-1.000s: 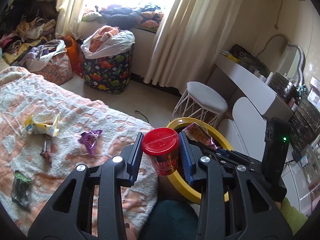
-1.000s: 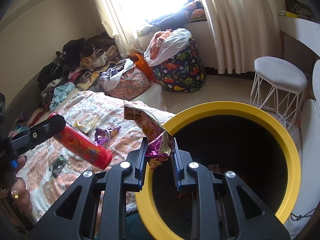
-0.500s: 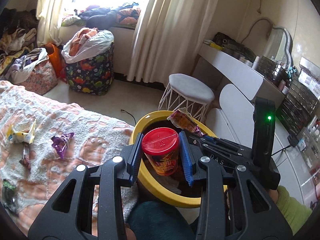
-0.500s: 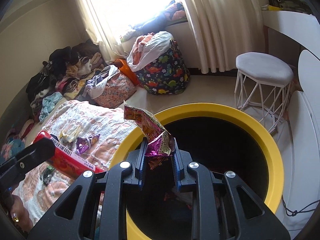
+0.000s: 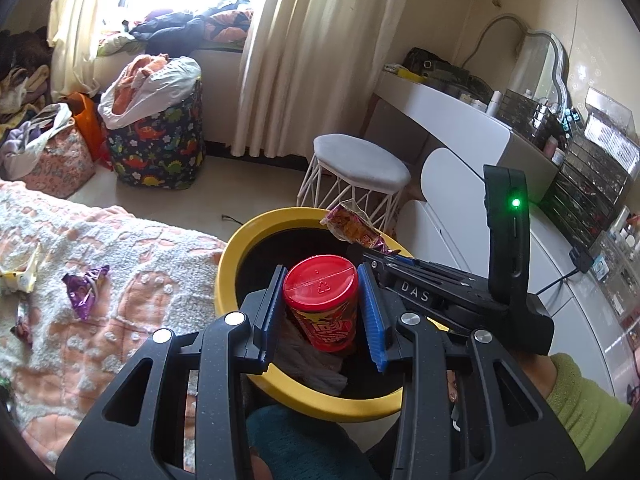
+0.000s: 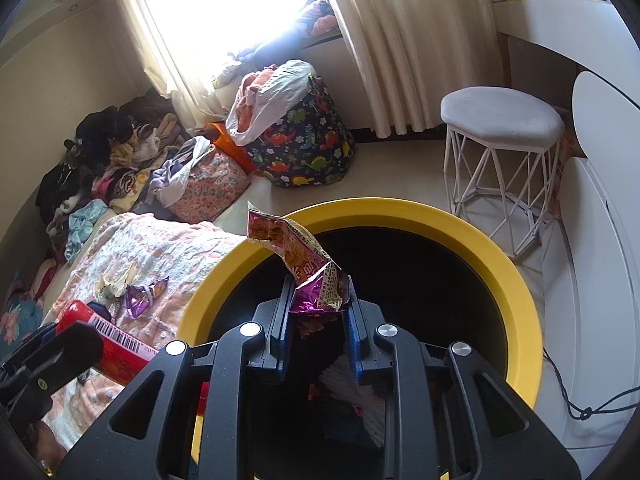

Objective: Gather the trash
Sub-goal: 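Open both tools to drop the bottle and wrapper into the bin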

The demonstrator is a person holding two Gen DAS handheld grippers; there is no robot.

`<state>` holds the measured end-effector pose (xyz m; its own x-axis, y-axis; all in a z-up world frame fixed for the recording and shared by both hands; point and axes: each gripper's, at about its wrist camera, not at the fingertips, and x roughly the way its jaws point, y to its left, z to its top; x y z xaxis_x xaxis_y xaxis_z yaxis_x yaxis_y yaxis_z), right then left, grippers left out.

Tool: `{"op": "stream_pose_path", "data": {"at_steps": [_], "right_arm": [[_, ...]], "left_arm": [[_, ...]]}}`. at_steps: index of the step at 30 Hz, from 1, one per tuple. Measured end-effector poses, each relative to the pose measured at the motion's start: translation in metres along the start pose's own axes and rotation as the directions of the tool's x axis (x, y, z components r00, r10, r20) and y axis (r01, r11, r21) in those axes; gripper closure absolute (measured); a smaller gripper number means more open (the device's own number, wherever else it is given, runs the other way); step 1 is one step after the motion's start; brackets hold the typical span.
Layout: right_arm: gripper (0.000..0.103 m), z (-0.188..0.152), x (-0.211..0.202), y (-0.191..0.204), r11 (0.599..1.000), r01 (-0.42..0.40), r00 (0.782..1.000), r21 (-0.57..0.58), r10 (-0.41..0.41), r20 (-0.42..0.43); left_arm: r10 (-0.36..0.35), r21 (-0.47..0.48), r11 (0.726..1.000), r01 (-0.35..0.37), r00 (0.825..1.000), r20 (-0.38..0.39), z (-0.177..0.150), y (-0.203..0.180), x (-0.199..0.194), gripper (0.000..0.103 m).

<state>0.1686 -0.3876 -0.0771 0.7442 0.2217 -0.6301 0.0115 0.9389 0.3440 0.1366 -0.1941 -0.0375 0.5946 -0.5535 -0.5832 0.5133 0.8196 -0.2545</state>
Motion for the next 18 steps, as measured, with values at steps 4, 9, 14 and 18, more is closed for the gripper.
{"op": "stream_pose_path", "data": {"at_steps": [4, 9, 14, 18], "right_arm": [[0.082, 0.0, 0.003, -0.01, 1.0, 0.012, 1.0, 0.027, -0.012, -0.008], [0.081, 0.0, 0.005, -0.018, 0.999, 0.021, 1.0, 0.048, -0.021, -0.018], [0.079, -0.002, 0.008, -0.022, 0.998, 0.028, 0.999, 0.061, -0.026, -0.027], [0.076, -0.002, 0.007, -0.023, 0.998, 0.033, 0.999, 0.056, -0.032, -0.021]], "left_arm": [[-0.006, 0.01, 1.0, 0.006, 1.0, -0.015, -0.002, -0.004, 0.01, 0.075], [-0.006, 0.019, 1.0, 0.007, 1.0, -0.03, -0.005, -0.006, 0.019, 0.075], [-0.009, 0.015, 1.0, 0.009, 0.999, -0.045, -0.008, -0.006, 0.026, 0.074], [-0.01, 0.022, 1.0, 0.011, 0.999, -0.049, -0.011, -0.007, 0.029, 0.074]]}}
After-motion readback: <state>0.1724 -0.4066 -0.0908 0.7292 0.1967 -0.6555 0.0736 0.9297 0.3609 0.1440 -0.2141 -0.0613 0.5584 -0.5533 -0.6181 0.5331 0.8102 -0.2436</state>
